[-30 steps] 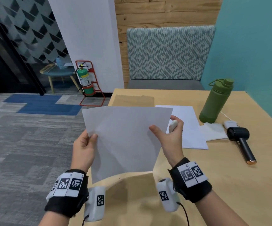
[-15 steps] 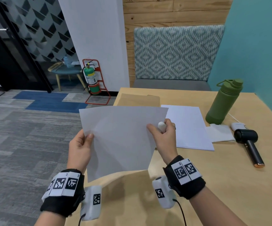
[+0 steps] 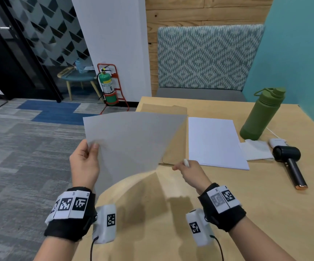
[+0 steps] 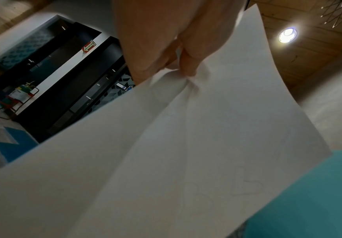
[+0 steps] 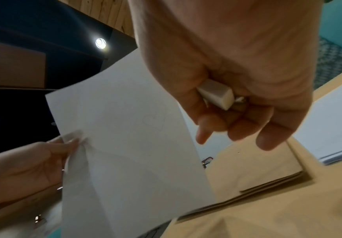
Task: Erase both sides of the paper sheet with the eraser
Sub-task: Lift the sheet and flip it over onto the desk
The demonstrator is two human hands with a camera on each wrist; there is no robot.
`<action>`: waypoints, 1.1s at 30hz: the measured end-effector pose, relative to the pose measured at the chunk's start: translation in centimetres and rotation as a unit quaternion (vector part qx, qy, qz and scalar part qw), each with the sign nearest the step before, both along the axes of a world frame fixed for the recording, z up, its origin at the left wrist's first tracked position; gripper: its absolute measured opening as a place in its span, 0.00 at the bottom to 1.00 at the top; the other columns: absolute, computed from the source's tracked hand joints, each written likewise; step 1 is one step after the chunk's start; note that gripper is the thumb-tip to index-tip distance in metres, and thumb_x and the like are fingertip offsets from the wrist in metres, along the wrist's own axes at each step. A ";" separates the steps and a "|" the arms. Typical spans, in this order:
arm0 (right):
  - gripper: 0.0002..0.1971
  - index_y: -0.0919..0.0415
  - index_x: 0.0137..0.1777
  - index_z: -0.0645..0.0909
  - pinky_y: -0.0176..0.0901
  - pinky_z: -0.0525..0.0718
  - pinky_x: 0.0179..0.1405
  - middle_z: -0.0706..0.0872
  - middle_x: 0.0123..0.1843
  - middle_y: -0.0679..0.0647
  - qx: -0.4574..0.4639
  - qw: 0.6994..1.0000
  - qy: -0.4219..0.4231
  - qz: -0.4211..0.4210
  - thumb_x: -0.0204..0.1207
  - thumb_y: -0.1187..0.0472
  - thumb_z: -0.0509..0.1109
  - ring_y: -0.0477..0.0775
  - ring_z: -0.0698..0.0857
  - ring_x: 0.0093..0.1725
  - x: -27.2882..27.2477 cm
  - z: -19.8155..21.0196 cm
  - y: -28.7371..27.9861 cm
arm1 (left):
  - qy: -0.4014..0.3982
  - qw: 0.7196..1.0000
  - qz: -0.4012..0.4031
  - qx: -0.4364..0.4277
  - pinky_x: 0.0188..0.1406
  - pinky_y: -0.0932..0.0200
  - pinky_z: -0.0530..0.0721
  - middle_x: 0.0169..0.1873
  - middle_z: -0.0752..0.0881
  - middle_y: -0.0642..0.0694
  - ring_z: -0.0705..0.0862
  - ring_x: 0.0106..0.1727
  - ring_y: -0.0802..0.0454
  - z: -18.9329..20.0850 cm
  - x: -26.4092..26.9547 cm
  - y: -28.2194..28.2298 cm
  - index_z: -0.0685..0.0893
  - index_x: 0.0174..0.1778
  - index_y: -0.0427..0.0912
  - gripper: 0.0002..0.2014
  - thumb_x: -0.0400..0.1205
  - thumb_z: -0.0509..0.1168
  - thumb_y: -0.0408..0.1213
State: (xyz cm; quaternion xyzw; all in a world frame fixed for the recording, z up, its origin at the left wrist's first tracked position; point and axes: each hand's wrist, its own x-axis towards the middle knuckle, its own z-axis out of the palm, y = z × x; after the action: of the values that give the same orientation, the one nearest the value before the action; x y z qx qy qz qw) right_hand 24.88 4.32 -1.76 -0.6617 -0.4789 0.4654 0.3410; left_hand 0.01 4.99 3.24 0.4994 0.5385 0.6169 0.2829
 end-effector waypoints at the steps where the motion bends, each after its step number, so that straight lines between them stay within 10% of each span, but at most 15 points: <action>1: 0.11 0.60 0.38 0.82 0.40 0.72 0.37 0.80 0.37 0.52 -0.008 1.000 -0.008 0.017 0.77 0.65 0.59 0.52 0.78 0.41 0.5 -0.3 -0.2 | -0.001 1.000 0.000 0.005 0.33 0.78 0.77 0.27 0.84 0.70 0.79 0.29 0.73 0.2 0.0 0.0 0.80 0.42 0.44 0.12 0.85 0.56 0.24; 6: 0.10 0.57 0.39 0.84 0.43 0.74 0.39 0.81 0.27 0.53 0.044 0.997 0.033 -0.061 0.78 0.63 0.62 0.59 0.83 0.46 3.3 -0.2 -0.9 | -0.016 1.000 -0.008 0.023 0.34 0.78 0.78 0.27 0.85 0.69 0.81 0.31 0.73 1.5 1.8 -0.3 0.79 0.40 0.49 0.17 0.85 0.56 0.22; 12: 0.21 0.49 0.75 0.65 0.40 0.66 0.70 0.72 0.68 0.45 0.145 0.985 0.060 -0.069 0.82 0.59 0.58 0.43 0.70 0.69 7.5 1.3 -2.6 | -0.046 0.996 -0.075 -0.014 0.34 0.74 0.80 0.25 0.86 0.65 0.82 0.29 0.70 1.2 6.0 0.1 0.80 0.40 0.48 0.16 0.84 0.56 0.22; 17: 0.19 0.49 0.71 0.68 0.34 0.72 0.64 0.80 0.60 0.49 0.164 0.981 0.047 -0.092 0.82 0.61 0.59 0.45 0.78 0.61 12.0 2.2 -4.6 | -0.084 0.982 -0.156 -0.068 0.37 0.70 0.82 0.30 0.88 0.62 0.84 0.33 0.68 0.0 10.8 0.3 0.80 0.45 0.47 0.15 0.84 0.55 0.22; 20: 0.11 0.56 0.57 0.79 0.23 0.79 0.41 0.84 0.41 0.51 0.137 0.981 0.013 -0.133 0.80 0.66 0.59 0.48 0.85 0.40 14.3 1.8 -6.7 | -0.091 0.970 -0.196 -0.114 0.42 0.71 0.84 0.43 0.88 0.56 0.86 0.42 0.65 -1.6 13.7 0.3 0.79 0.55 0.45 0.17 0.84 0.53 0.19; 24: 0.08 0.62 0.45 0.82 0.43 0.82 0.36 0.86 0.40 0.58 0.046 0.985 -0.002 -0.166 0.78 0.68 0.61 0.56 0.83 0.38 16.7 -0.9 -9.6 | -0.081 0.955 -0.219 -0.182 0.34 0.65 0.85 0.44 0.87 0.48 0.87 0.37 0.61 -4.3 17.0 -0.1 0.76 0.54 0.47 0.21 0.80 0.52 0.15; 28: 0.09 0.65 0.49 0.83 0.45 0.79 0.33 0.81 0.35 0.53 -0.008 0.960 -0.009 -0.280 0.79 0.65 0.61 0.54 0.78 0.34 18.8 -3.4 -11.4 | -0.044 0.932 -0.240 -0.267 0.36 0.55 0.85 0.47 0.87 0.41 0.87 0.40 0.50 -6.8 19.6 -0.7 0.73 0.65 0.46 0.26 0.78 0.52 0.14; 33: 0.15 0.60 0.63 0.74 0.45 0.76 0.43 0.77 0.54 0.56 -0.053 0.946 -0.020 -0.320 0.76 0.65 0.63 0.57 0.78 0.48 20.6 -4.7 -12.5 | 0.017 0.897 -0.255 -0.361 0.38 0.50 0.84 0.50 0.86 0.39 0.86 0.41 0.44 -9.8 20.9 -1.5 0.70 0.72 0.44 0.30 0.77 0.50 0.14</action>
State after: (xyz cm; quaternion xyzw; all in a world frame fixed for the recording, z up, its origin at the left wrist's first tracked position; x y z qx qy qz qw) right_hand 45.44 -8.13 -6.43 -0.8064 -0.2231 0.3435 0.4265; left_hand 20.96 3.48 -6.54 0.4934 0.5833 0.2781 0.5822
